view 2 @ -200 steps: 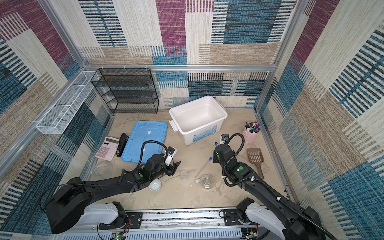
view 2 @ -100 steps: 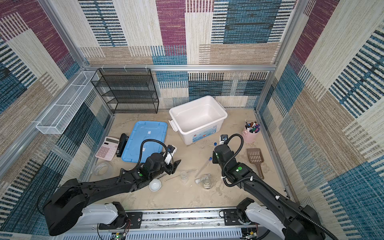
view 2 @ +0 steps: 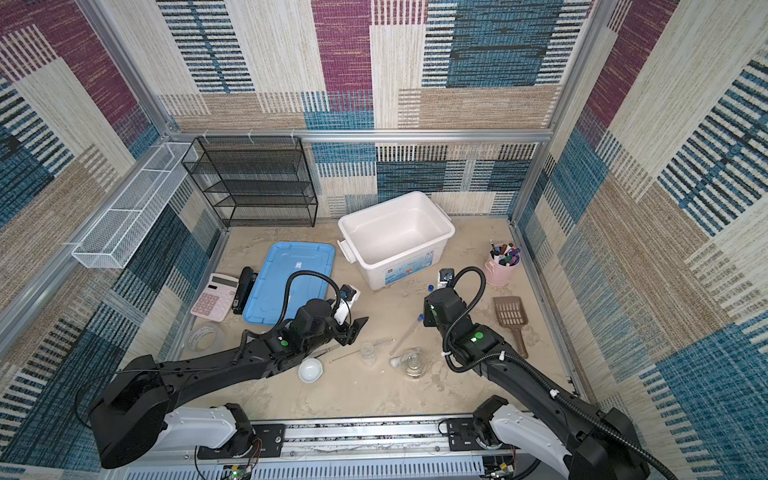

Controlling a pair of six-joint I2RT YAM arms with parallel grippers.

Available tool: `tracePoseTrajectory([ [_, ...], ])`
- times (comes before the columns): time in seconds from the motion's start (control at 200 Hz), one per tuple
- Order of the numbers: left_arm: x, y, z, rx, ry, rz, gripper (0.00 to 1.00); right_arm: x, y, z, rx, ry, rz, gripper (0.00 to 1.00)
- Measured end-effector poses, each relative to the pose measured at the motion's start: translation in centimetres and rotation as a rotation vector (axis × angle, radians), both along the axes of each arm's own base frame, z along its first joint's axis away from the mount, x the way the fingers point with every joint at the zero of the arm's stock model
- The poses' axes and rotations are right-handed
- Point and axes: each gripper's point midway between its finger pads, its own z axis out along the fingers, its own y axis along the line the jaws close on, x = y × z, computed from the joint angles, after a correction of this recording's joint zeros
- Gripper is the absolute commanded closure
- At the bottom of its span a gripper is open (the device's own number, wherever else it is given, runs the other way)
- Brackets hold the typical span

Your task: Organize the chemistry lab equipment

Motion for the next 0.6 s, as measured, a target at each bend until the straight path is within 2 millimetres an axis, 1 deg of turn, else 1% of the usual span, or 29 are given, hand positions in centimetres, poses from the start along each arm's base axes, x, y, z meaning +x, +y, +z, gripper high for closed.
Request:
tracePoseTrajectory([
  [0.165,-0.2,-2.1,-0.2,0.020,0.045,-0.050,0.29,-0.1,0.2,0.9,0.029,-0.024,0.009,0.26],
  [0.3,-0.4,-4.4,-0.7,0.057,0.092,-0.100,0.34,-0.2,0.3,1.3,0.045,-0.033,0.015,0.23],
  [0.381,-0.6,-6.0,-1.5,0.084,0.128,-0.132,0.38,-0.2,0.3,1.5,0.048,-0.037,0.014,0.19],
  [0.451,-0.7,-6.9,-2.2,0.106,0.157,-0.151,0.39,-0.1,0.3,1.7,0.056,-0.041,0.016,0.16],
  [0.601,-1.5,-8.3,-4.0,0.132,0.224,-0.201,0.43,0.1,-0.7,2.4,0.076,-0.058,-0.009,0.15],
])
